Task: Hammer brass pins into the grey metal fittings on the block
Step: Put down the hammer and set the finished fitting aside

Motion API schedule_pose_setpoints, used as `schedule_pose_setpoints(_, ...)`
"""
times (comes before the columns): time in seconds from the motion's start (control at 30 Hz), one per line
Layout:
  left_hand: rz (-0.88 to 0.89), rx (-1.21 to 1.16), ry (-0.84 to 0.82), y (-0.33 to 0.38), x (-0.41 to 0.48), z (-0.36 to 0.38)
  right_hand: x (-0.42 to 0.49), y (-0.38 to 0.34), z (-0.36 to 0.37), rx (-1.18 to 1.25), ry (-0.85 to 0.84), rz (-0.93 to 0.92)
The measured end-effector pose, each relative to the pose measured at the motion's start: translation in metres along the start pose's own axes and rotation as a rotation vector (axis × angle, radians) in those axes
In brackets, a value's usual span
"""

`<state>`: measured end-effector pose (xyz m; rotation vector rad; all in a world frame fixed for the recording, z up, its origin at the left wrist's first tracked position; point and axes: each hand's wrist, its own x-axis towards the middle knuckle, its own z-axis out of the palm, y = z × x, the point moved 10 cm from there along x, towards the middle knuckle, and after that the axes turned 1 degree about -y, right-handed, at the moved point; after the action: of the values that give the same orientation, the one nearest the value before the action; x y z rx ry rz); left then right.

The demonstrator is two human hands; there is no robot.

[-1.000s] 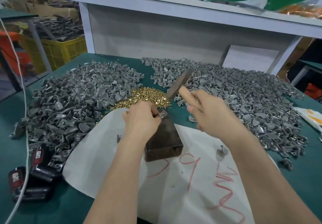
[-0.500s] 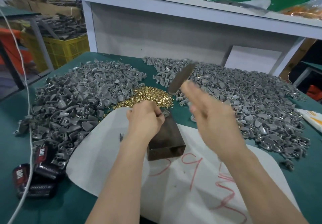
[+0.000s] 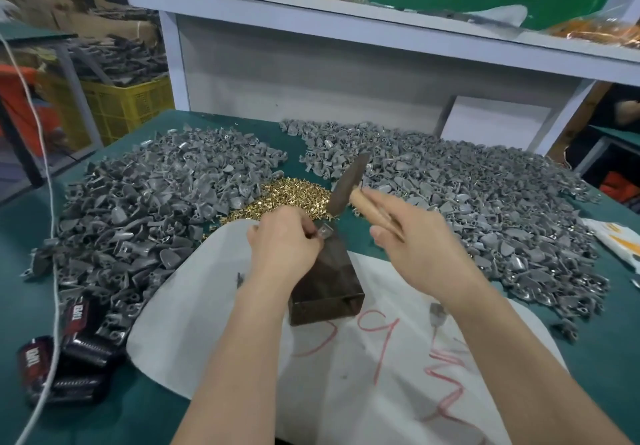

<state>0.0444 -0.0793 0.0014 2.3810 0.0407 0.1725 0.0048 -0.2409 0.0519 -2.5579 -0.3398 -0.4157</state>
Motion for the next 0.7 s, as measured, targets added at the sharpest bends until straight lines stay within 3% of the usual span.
schedule_pose_setpoints(0.07,0.0,0.005,-0.007,0.0,0.0,0.001,0.008,0.021,-0.001,0.109,0.049,0.126)
schedule_pose_setpoints(0.13,0.004,-0.004,0.0,0.0,-0.001,0.0,0.01,0.044,0.018,0.21,-0.009,0.307)
schedule_pose_setpoints(0.3,0.017,0.001,0.015,-0.001,0.001,0.001,0.005,0.068,0.058,-0.052,-0.17,0.431)
schedule_pose_setpoints(0.43,0.029,-0.01,0.022,0.0,0.002,0.002,0.004,0.065,0.064,-0.177,-0.239,0.413)
schedule_pose_setpoints(0.5,0.036,-0.022,0.011,0.002,0.002,0.004,0.011,0.053,0.051,-0.163,-0.165,0.358)
schedule_pose_setpoints(0.57,0.049,-0.042,0.002,0.006,0.001,0.005,0.021,0.03,0.039,-0.047,-0.091,0.235)
schedule_pose_setpoints(0.67,0.082,-0.124,-0.002,0.011,0.0,0.006,0.03,0.004,0.052,0.242,-0.243,0.167)
schedule_pose_setpoints(0.7,0.087,-0.157,0.012,0.011,0.0,0.004,0.037,0.005,0.049,0.277,-0.22,0.18)
